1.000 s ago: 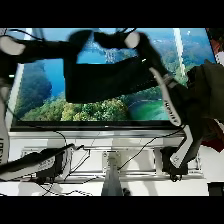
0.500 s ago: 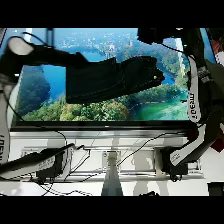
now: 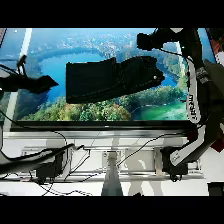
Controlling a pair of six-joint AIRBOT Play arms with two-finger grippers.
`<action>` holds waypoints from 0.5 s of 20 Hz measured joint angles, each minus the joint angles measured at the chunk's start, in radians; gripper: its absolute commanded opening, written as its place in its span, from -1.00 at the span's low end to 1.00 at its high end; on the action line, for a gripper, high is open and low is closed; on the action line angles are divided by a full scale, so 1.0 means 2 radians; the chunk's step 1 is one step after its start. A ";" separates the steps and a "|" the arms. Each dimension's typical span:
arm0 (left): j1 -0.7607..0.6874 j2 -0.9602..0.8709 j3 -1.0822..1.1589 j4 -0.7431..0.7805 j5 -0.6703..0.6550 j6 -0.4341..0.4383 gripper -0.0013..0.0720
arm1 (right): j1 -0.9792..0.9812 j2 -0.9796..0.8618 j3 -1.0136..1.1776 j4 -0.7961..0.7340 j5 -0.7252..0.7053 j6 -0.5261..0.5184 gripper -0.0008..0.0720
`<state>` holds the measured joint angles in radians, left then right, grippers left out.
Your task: Fold the clothes and pants, and hang the long-sleeved shirts on hangers.
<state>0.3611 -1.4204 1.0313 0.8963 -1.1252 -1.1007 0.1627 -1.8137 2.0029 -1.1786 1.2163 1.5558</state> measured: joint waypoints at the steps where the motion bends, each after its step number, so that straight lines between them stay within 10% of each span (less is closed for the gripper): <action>1: 0.000 -0.019 -0.007 -0.022 0.008 0.016 0.97 | 0.004 0.000 0.000 -0.001 -0.003 -0.001 -0.87; 6: -0.026 -0.090 -0.019 -0.107 0.066 0.067 0.67 | 0.019 -0.001 0.000 -0.002 -0.014 -0.002 -0.87; 7: -0.036 -0.097 -0.020 -0.118 0.076 0.071 0.42 | 0.021 -0.004 -0.001 -0.003 -0.017 -0.002 -0.87; 9: -0.056 -0.106 -0.021 -0.119 0.100 0.078 -0.86 | 0.027 -0.011 -0.001 -0.004 -0.026 -0.003 -0.87; 10: -0.065 -0.108 -0.021 -0.118 0.105 0.080 -0.90 | 0.031 -0.016 -0.001 -0.003 -0.032 -0.003 -0.87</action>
<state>0.2314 -1.6371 0.9897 0.6605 -0.9161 -0.9413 0.2253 -1.8458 2.0006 -1.1847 1.1515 1.5505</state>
